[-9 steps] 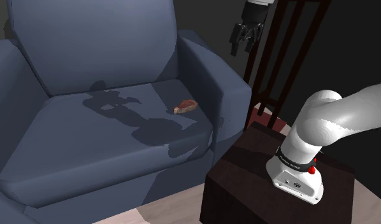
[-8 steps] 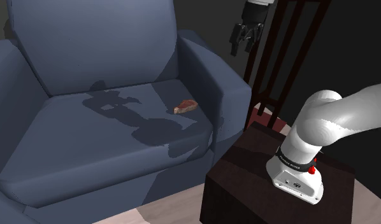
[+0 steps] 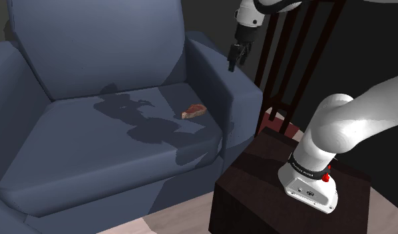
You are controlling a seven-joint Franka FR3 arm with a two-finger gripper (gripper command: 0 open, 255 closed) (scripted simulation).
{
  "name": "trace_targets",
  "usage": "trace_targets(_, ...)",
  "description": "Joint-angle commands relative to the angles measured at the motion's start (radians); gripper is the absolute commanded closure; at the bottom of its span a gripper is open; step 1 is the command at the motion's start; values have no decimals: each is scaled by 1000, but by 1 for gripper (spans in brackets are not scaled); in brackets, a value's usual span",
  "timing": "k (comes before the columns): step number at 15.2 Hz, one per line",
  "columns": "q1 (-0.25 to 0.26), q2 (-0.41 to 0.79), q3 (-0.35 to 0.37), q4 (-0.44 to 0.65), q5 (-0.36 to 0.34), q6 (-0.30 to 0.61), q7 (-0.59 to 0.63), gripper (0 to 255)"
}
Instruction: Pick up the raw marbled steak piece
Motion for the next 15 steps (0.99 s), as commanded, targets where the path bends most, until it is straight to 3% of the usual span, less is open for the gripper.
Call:
trace_targets(1,15,59,-19,-11,-10,69,-61,0)
trace_targets(15,114,565,-99,100,7,447,-469,0)
